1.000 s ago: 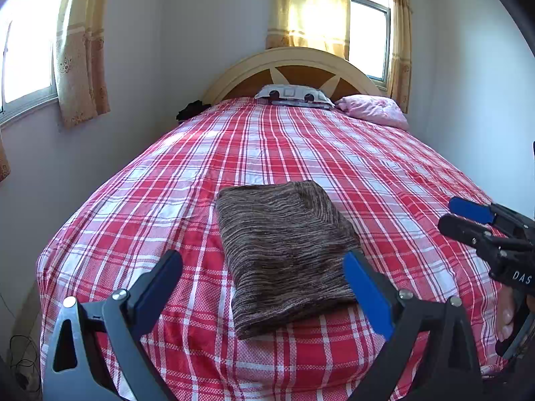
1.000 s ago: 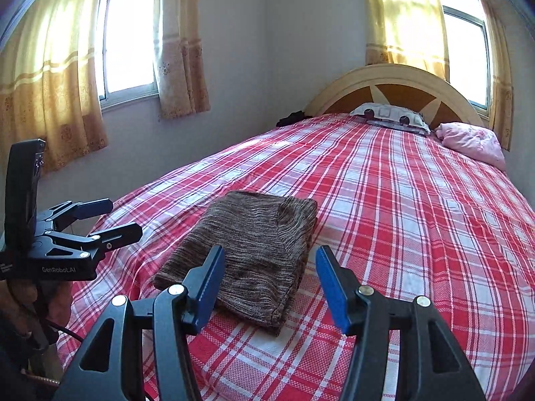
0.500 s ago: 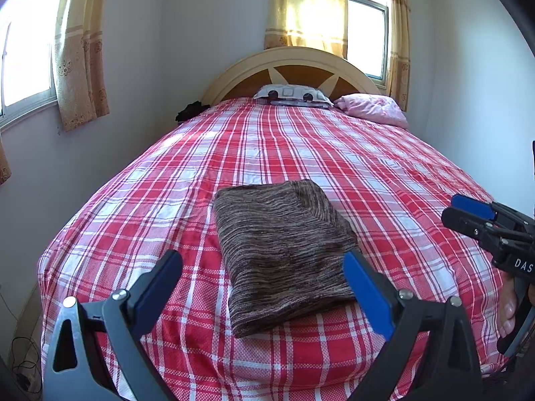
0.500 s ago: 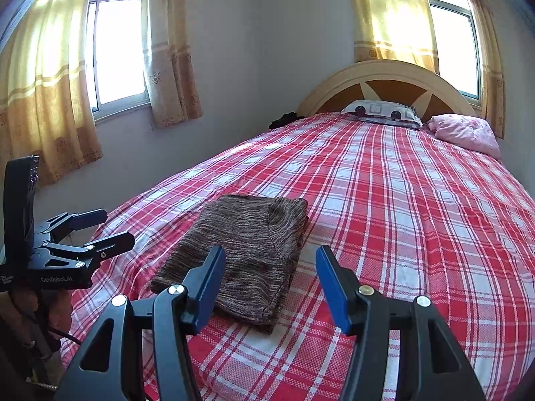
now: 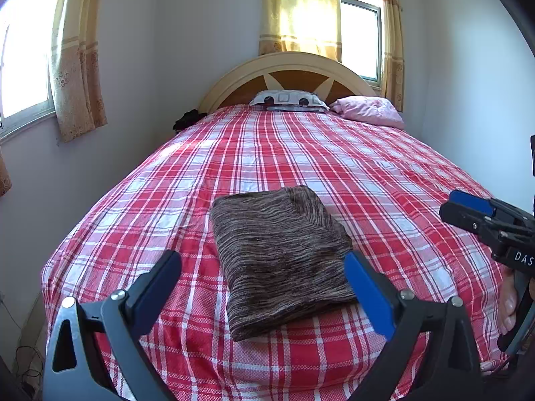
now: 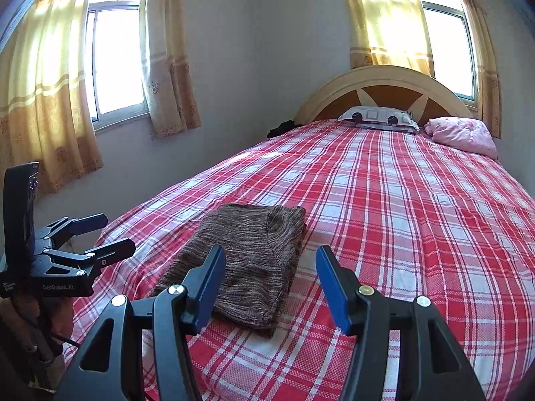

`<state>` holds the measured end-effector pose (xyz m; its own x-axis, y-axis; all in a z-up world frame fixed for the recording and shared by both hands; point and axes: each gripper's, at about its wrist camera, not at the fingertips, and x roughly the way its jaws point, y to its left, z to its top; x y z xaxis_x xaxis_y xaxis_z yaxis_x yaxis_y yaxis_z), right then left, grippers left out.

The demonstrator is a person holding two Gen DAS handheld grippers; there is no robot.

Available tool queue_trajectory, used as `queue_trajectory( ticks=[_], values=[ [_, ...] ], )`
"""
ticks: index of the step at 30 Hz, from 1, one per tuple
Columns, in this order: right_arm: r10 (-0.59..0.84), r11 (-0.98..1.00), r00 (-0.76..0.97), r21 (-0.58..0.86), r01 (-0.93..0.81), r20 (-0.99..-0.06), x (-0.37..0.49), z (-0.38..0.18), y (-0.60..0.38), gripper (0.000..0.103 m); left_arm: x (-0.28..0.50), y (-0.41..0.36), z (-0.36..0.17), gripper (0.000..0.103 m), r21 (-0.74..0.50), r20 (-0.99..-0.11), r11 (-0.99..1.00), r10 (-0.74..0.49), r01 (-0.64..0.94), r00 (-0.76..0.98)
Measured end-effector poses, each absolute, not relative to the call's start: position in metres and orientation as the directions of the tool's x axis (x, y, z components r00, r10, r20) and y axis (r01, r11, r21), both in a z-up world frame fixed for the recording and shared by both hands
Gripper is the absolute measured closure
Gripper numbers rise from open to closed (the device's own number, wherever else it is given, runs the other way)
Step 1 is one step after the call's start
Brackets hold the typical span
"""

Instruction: Fold small clothes

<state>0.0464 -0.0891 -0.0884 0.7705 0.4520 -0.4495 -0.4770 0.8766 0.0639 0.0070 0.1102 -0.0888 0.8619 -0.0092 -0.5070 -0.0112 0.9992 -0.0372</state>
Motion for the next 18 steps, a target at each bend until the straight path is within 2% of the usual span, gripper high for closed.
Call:
queue_trajectory(
  ticks=[4,18],
  values=[
    [0.455,0.875,0.771,0.061,-0.481,-0.445,0.0454,-0.0881,-0.0878,0.046,0.0078,0.1101,-0.0889,0.000,-0.041,-0.513,0.999,-0.017,-0.005,0.858],
    [0.464,0.869,0.771,0.054,-0.492,-0.435,0.0424,-0.0890,-0.0841,0.045,0.0097,0.1109,-0.0887,0.000,-0.042,-0.520,0.999,-0.012,-0.011,0.854]
  ],
)
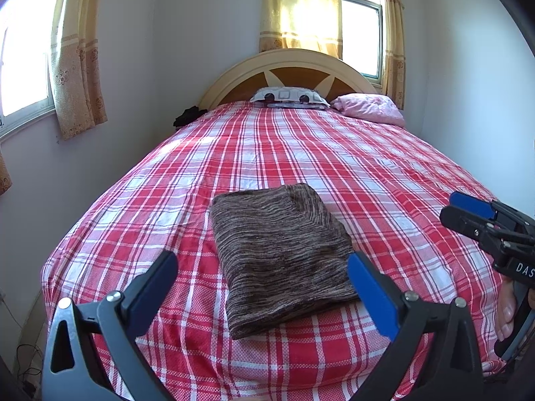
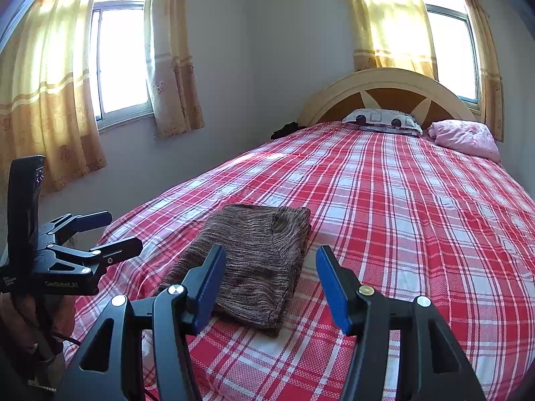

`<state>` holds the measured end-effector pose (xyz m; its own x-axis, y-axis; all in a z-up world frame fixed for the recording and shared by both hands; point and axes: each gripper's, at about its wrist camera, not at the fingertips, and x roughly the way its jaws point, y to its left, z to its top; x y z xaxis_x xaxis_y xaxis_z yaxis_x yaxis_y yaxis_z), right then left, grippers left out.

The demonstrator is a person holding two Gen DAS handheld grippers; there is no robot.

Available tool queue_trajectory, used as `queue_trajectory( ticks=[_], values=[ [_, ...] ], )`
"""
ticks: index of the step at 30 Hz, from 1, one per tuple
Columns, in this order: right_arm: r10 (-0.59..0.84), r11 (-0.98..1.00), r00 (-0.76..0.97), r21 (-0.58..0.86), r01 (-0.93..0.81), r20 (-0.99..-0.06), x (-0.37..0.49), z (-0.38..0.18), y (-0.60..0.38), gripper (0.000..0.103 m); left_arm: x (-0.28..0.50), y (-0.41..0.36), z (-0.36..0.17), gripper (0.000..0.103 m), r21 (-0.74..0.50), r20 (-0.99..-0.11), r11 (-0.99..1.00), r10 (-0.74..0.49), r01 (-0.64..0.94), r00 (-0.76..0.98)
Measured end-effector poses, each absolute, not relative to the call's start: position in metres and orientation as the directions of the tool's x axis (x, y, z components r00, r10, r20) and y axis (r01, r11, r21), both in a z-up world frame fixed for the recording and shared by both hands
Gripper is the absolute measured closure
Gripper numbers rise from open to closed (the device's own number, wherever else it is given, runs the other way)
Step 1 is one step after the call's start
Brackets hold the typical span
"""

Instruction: Fold small clothes

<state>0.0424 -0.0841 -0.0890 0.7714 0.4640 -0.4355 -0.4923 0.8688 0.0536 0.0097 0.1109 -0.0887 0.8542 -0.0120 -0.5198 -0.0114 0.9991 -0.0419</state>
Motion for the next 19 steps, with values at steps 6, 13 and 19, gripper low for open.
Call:
queue_trajectory(
  ticks=[6,13,19],
  values=[
    [0.470,0.866,0.774,0.054,-0.496,-0.425,0.0405,-0.0883,-0.0853,0.045,0.0097,0.1097,-0.0885,0.000,-0.041,-0.522,0.999,-0.004,-0.020,0.853],
    [0.475,0.863,0.768,0.056,-0.502,-0.430,0.0397,-0.0910,-0.0837,0.045,0.0090,0.1070,-0.0898,0.000,-0.038,-0.524,0.999,-0.007,-0.014,0.851],
    [0.476,0.862,0.765,0.059,-0.503,-0.434,0.0397,-0.0926,-0.0834,0.045,0.0056,0.1022,-0.0882,0.000,-0.020,-0.502,1.000,-0.011,0.001,0.865]
  ],
)
